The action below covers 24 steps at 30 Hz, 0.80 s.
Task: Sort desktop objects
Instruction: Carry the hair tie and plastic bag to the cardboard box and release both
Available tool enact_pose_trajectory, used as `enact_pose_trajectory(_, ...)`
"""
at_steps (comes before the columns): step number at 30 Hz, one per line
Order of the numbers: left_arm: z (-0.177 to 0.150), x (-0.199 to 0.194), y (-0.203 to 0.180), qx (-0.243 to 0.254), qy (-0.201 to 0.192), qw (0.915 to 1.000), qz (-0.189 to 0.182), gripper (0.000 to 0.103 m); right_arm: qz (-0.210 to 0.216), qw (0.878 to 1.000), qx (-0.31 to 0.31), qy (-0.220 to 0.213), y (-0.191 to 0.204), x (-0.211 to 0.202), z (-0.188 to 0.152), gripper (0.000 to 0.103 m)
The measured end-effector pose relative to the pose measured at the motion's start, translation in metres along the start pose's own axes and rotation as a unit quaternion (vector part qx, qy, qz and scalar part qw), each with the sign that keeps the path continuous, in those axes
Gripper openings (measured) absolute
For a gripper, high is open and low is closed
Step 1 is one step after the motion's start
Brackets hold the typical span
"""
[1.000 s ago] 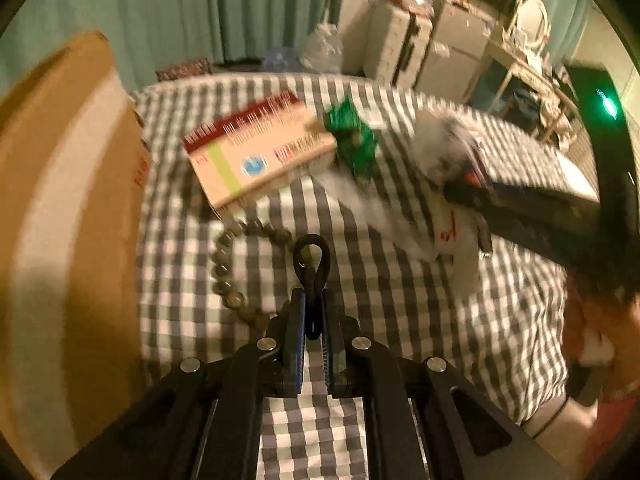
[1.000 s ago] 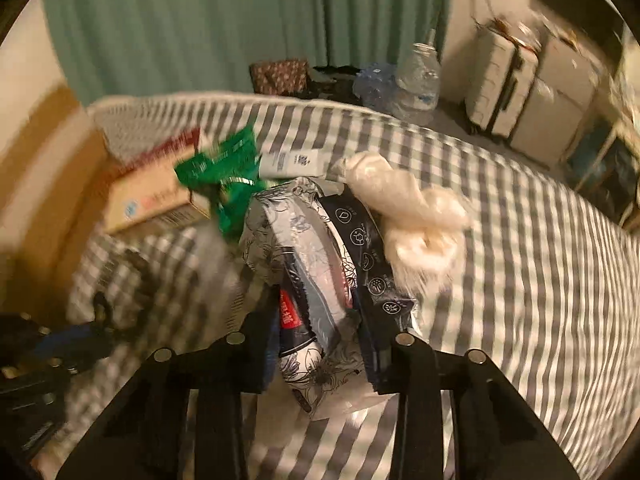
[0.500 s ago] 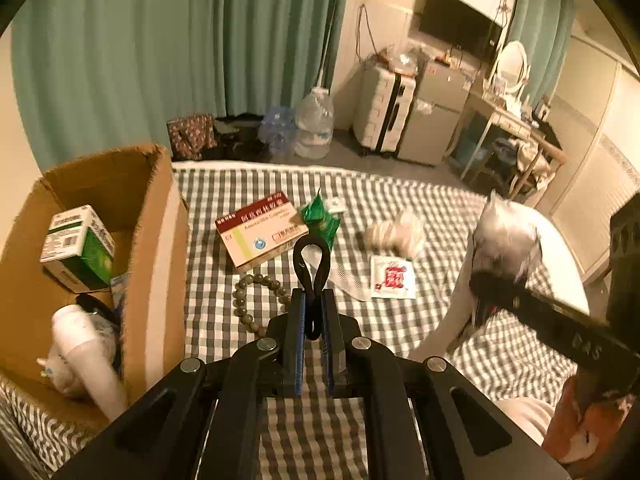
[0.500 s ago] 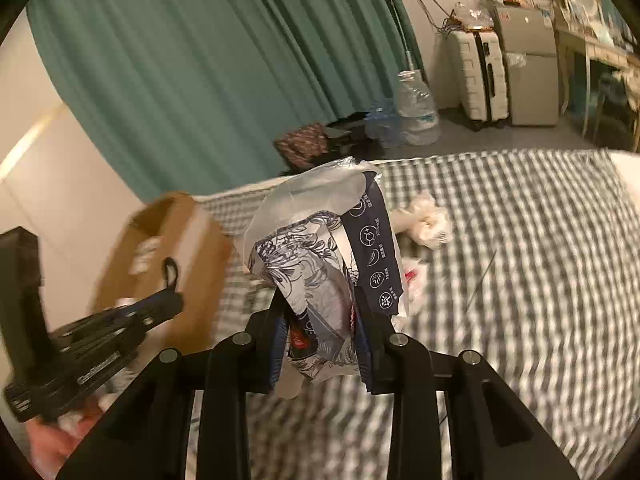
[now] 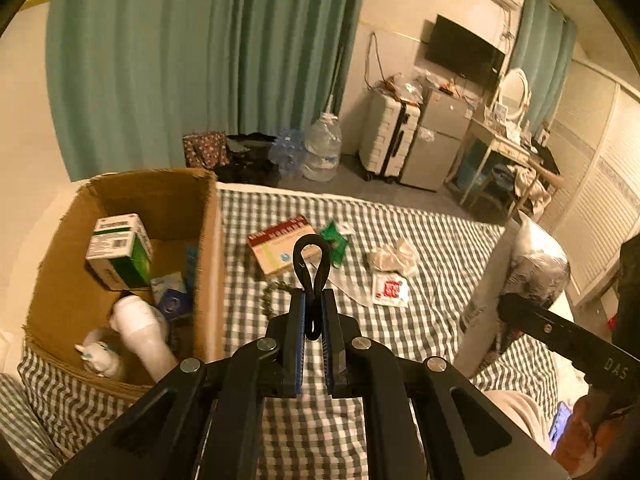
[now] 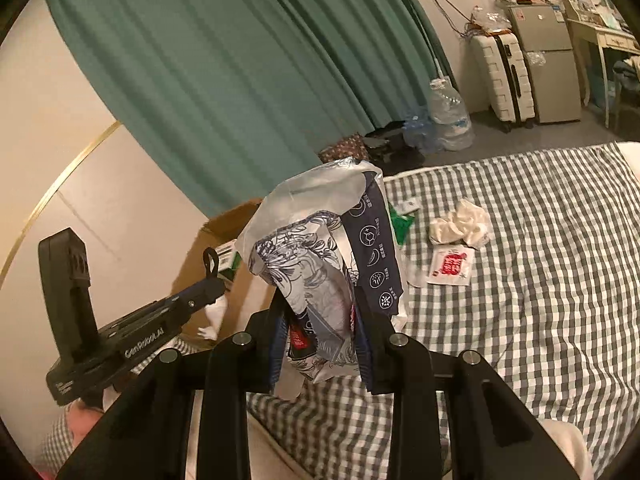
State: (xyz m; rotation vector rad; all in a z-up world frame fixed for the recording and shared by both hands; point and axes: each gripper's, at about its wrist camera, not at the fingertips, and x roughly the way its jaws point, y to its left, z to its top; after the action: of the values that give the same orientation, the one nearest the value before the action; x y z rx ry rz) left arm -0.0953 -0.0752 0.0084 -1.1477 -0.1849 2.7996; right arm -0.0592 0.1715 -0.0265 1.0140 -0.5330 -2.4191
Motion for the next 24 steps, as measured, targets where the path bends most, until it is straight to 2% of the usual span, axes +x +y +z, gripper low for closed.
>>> enact_pose_trajectory(5, 0.014, -0.016, 0.038, -0.014, -0.011, 0.9997, 0.018, 0.007, 0.014, 1.0, -0.02, 0.002, 0.032, 0.007, 0.013, 0.029)
enact_pose_trajectory(9, 0.023, -0.02, 0.08, -0.026, -0.013, 0.9987, 0.043, 0.007, 0.031, 0.998, -0.046, 0.012, 0.069, 0.031, 0.025, 0.029)
enact_pose_trajectory(16, 0.011, -0.003, 0.156, -0.063, 0.021, 0.995, 0.075, 0.007, 0.067, 0.991, -0.098, 0.057, 0.145, 0.115, 0.032, 0.029)
enact_pose_trajectory(19, 0.0, 0.011, 0.183, -0.09, 0.043, 0.9924, 0.072, 0.007, 0.059, 0.987, -0.12, 0.088, 0.168, 0.155, 0.022, 0.029)
enact_pose_trajectory(24, -0.005, 0.029, 0.199, -0.09, 0.06, 0.9908, 0.081, 0.007, 0.053, 0.982, -0.14, 0.117, 0.184, 0.2, 0.01, 0.029)
